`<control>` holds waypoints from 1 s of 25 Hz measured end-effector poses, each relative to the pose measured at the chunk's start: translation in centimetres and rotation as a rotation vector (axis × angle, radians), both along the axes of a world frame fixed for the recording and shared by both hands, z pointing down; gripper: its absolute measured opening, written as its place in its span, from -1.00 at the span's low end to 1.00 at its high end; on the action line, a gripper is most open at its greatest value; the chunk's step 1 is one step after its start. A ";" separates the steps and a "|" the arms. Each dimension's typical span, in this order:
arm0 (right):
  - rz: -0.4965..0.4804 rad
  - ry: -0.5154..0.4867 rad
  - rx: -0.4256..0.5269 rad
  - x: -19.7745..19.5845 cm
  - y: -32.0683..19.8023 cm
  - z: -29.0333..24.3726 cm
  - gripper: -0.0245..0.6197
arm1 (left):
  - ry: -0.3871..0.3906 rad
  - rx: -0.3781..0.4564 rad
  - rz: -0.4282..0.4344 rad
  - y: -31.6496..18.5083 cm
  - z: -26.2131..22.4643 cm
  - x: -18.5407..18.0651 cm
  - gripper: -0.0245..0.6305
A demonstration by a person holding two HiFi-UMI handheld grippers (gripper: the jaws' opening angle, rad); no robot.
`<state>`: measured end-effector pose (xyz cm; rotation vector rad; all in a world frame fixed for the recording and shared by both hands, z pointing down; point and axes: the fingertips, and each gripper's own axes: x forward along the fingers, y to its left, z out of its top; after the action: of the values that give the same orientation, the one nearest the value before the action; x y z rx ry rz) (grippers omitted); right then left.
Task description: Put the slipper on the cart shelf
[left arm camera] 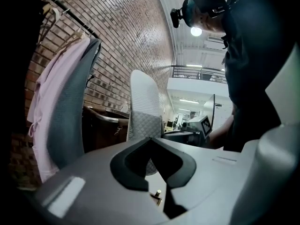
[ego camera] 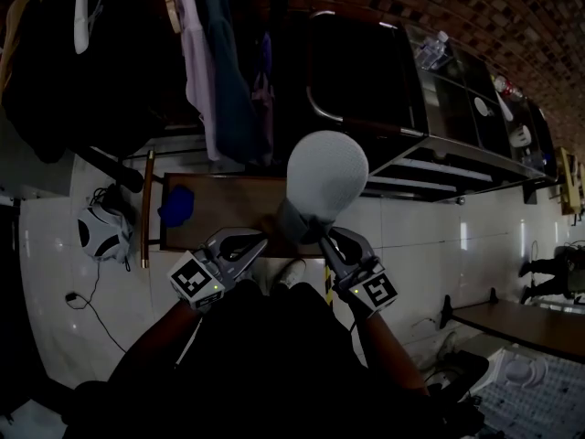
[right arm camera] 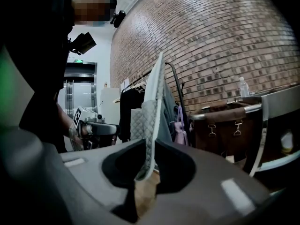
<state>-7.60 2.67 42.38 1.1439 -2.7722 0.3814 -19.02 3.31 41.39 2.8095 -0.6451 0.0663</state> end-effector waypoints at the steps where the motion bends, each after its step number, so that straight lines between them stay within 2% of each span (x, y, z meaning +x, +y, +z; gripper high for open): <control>1: 0.003 -0.002 -0.002 0.0 0.0 0.0 -0.75 | 0.016 -0.005 -0.003 -0.1 -0.2 0.0 -0.91; 9: 0.019 0.008 -0.005 -0.2 0.2 0.1 -0.75 | 0.044 -0.006 0.002 -0.5 -0.7 -0.4 -0.91; 14: 0.065 0.017 0.000 0.3 0.5 -0.3 -0.75 | 0.068 -0.011 0.037 -0.6 -0.6 -0.3 -0.91; 18: 0.137 0.037 0.003 1.4 1.1 -0.7 -0.75 | 0.086 0.000 0.096 -0.7 -0.6 0.1 -0.92; 25: 0.329 0.057 -0.026 5.4 3.2 -0.3 -0.75 | 0.093 -0.002 0.246 -0.3 0.9 3.0 -0.91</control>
<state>-2.18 5.82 42.07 1.5810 -2.5223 0.4060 -16.05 2.98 42.25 2.8551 -0.2757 -0.0181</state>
